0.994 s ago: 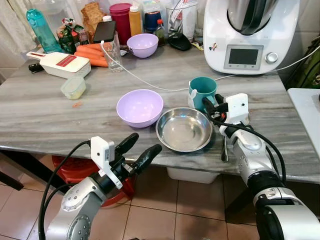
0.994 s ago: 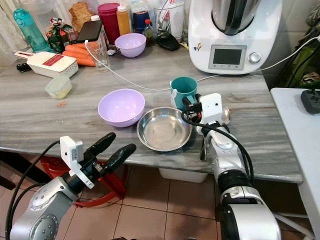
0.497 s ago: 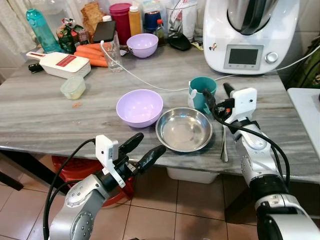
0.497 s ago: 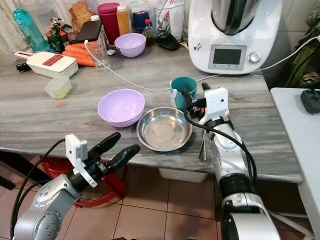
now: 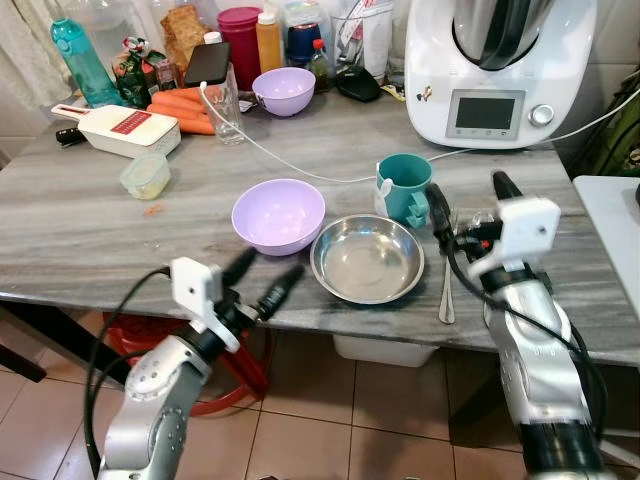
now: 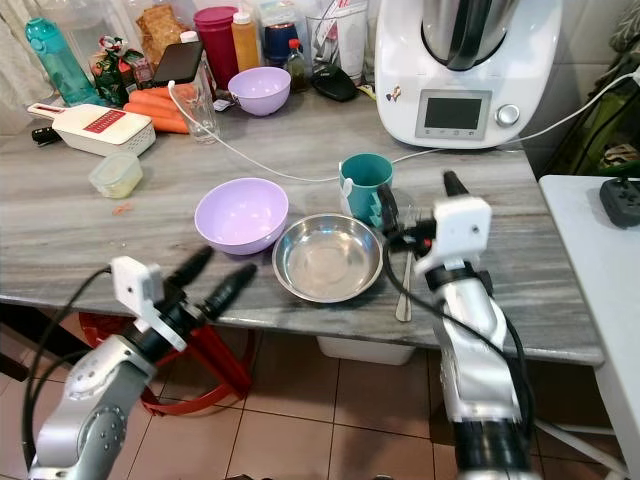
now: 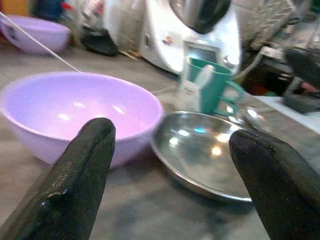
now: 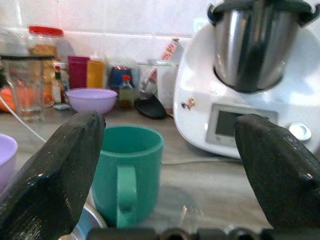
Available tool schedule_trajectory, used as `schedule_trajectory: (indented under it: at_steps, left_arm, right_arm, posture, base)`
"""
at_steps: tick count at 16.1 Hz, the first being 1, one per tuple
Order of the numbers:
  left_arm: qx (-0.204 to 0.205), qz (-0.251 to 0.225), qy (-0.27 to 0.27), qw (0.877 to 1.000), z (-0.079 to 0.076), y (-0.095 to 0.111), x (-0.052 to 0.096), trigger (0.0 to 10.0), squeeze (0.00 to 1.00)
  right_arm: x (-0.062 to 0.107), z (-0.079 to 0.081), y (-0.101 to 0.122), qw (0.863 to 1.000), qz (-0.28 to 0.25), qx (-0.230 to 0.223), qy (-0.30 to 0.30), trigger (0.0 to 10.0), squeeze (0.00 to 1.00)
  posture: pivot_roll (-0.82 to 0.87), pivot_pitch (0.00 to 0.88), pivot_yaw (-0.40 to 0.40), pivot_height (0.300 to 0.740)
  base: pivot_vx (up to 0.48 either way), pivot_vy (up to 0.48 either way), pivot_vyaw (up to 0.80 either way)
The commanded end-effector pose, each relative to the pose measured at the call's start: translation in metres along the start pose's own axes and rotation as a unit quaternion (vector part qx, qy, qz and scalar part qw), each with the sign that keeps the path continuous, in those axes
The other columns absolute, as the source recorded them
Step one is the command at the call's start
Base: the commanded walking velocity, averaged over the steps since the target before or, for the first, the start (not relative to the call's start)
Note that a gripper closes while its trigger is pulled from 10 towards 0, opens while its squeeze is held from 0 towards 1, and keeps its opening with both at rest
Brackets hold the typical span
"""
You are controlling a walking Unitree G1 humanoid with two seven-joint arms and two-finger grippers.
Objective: Setting the table
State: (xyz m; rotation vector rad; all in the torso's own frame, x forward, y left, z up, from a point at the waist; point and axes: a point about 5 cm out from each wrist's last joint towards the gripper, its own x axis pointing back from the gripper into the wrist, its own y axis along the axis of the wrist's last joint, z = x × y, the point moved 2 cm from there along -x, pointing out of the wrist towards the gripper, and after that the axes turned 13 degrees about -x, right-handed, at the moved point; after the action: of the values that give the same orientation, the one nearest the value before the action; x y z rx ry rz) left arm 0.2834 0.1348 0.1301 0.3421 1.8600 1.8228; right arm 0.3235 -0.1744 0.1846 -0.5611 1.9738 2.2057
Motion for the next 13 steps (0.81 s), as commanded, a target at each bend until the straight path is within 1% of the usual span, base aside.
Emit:
schedule_trajectory:
  at_steps: [1,2,3,4,5,6,7,8,9,10,12,13]
  left_arm:
    - [-0.025,0.007,0.045,0.999,0.013,-0.001,0.001,10.0,0.00]
    - [-0.055,0.025,0.089,0.994,0.024,-0.005,0.000,10.0,0.00]
    - [-0.061,0.028,0.096,0.993,0.026,-0.005,0.000,10.0,0.00]
    - [-0.067,0.035,0.126,0.989,0.032,-0.008,-0.002,10.0,0.00]
    - [-0.076,0.045,0.152,0.985,0.036,-0.011,-0.003,10.0,0.00]
    - [-0.084,0.067,0.190,0.976,0.042,-0.016,-0.005,10.0,0.00]
    - [-0.088,0.076,0.208,0.971,0.045,-0.018,-0.006,10.0,0.00]
    - [-0.081,0.072,0.208,0.972,0.044,-0.019,-0.007,10.0,0.00]
    - [-0.081,0.070,0.206,0.973,0.044,-0.019,-0.008,10.0,0.00]
    - [-0.081,0.068,0.207,0.973,0.044,-0.019,-0.009,10.0,0.00]
    - [-0.081,0.067,0.213,0.971,0.044,-0.019,-0.012,10.0,0.00]
    - [-0.081,0.066,0.217,0.971,0.044,-0.020,-0.013,10.0,0.00]
  right_arm:
    - [0.003,0.008,0.008,1.000,-0.008,0.001,0.001,10.0,1.00]
    - [0.010,0.015,0.008,1.000,-0.001,0.003,0.003,10.0,1.00]
    - [0.012,0.017,0.008,1.000,0.000,0.003,0.003,10.0,1.00]
    - [0.018,0.021,0.008,1.000,0.004,0.003,-0.006,10.0,1.00]
    - [0.022,0.025,0.008,1.000,0.007,0.004,-0.011,10.0,0.96]
    - [0.027,0.030,0.008,1.000,0.009,0.009,-0.015,10.0,0.00]
    - [0.029,0.033,0.008,1.000,0.011,0.012,-0.015,10.0,0.00]
    - [0.031,0.034,0.008,1.000,0.015,0.017,-0.017,10.0,0.00]
    - [0.031,0.034,0.009,1.000,0.016,0.021,-0.015,10.0,0.00]
    - [0.030,0.034,0.008,0.999,0.018,0.025,-0.014,10.0,0.00]
    - [0.028,0.035,0.008,0.999,0.021,0.036,-0.007,10.0,0.00]
    - [0.027,0.036,0.008,0.999,0.021,0.034,-0.005,10.0,0.00]
  posture:
    - [-0.10,0.071,0.087,0.740]
    - [-0.10,0.069,0.089,0.740]
    - [-0.10,0.069,0.089,0.740]
    - [-0.11,0.067,0.090,0.740]
    - [-0.11,0.066,0.091,0.740]
    - [-0.11,0.065,0.094,0.740]
    - [-0.11,0.065,0.094,0.740]
    - [-0.11,0.065,0.094,0.740]
    - [-0.11,0.065,0.094,0.740]
    - [-0.11,0.058,0.093,0.740]
    - [-0.11,0.056,0.091,0.740]
    - [-0.11,0.053,0.089,0.740]
  base:
    - [0.000,0.000,0.00]
    - [0.000,0.000,0.00]
    - [0.000,0.000,0.00]
    - [0.000,0.000,0.00]
    - [0.000,0.000,0.00]
    - [0.000,0.000,0.00]
    - [0.000,0.000,0.00]
    - [0.000,0.000,0.00]
    - [0.000,0.000,0.00]
    - [0.000,0.000,0.46]
    - [0.000,0.000,0.80]
    - [0.000,0.000,0.80]
